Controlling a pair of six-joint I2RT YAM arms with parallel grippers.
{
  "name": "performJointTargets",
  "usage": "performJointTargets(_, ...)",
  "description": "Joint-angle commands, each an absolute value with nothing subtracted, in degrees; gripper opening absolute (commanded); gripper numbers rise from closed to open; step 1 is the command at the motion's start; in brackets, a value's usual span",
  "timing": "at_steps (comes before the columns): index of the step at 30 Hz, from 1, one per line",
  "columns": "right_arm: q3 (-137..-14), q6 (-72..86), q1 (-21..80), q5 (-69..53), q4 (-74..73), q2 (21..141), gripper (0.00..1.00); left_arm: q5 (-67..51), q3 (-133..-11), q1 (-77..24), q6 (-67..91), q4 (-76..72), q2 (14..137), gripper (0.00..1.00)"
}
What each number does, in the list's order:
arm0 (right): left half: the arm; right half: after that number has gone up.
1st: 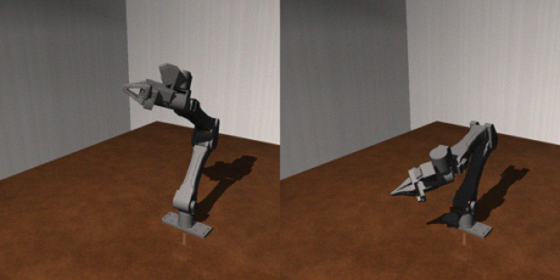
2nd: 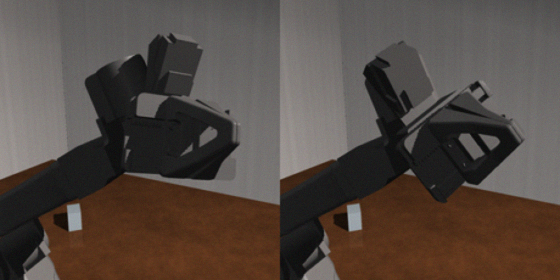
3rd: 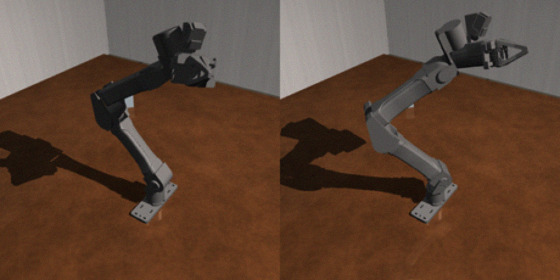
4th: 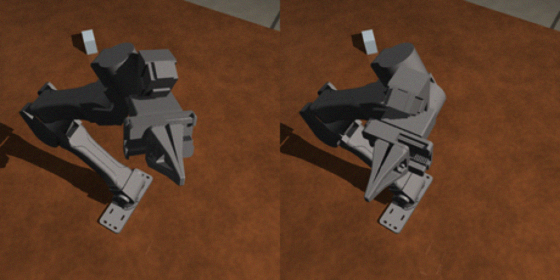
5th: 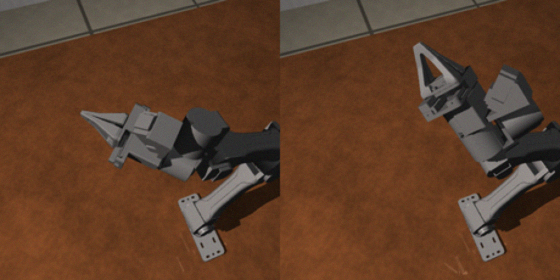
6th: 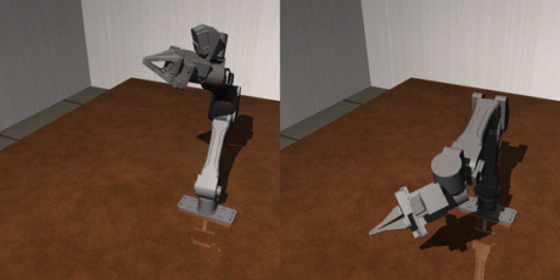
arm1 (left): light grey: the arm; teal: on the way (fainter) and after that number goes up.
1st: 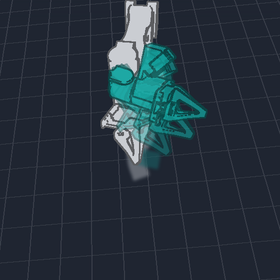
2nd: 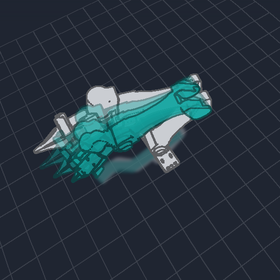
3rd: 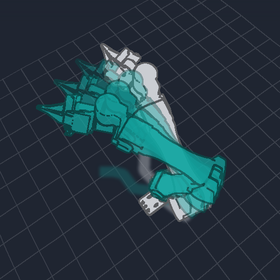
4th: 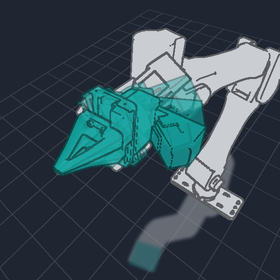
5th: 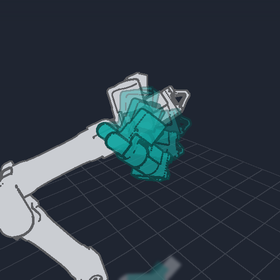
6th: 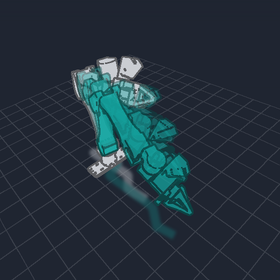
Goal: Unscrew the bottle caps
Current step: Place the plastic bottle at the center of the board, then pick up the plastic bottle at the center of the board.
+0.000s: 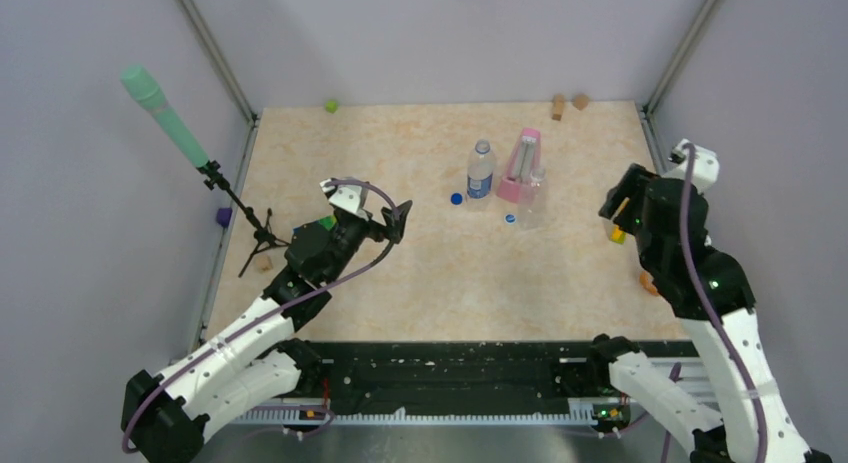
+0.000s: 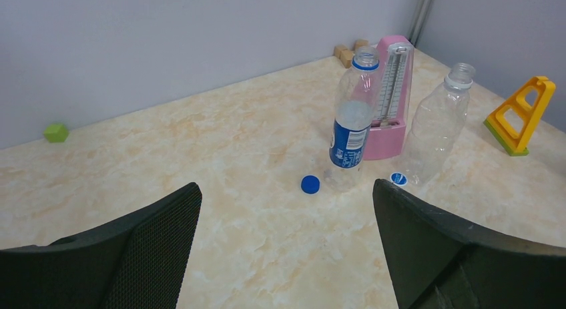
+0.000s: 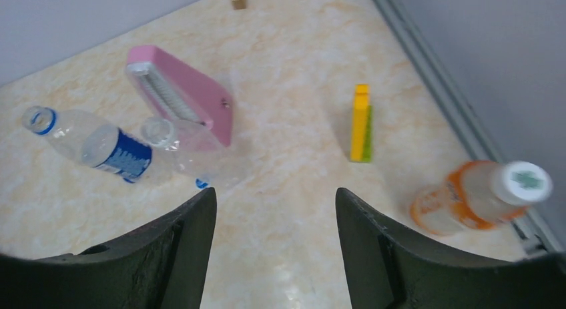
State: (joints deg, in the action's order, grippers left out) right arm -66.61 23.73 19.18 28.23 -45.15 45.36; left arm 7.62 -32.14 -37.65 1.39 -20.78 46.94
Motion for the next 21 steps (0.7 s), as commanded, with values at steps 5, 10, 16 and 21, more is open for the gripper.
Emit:
performJointTargets(5,-72.62,34.47,18.66,49.14,-71.01,45.1,0.68,8.01,-32.94,-37.25,1.17,-21.72,46.01,0.99)
performJointTargets(10,-73.11,35.98,16.81,53.7,-72.71,45.31,0.73,7.8,-32.71,-36.94,1.24,-21.01,44.81,0.99)
performJointTargets(16,-71.56,26.98,4.9,43.91,-65.64,46.57,0.73,5.31,-32.87,-36.74,2.81,-21.33,45.55,0.99)
performJointTargets(21,-69.43,19.06,-10.57,32.32,-58.19,46.73,0.73,3.63,-32.92,-36.7,4.14,-20.93,45.55,0.99)
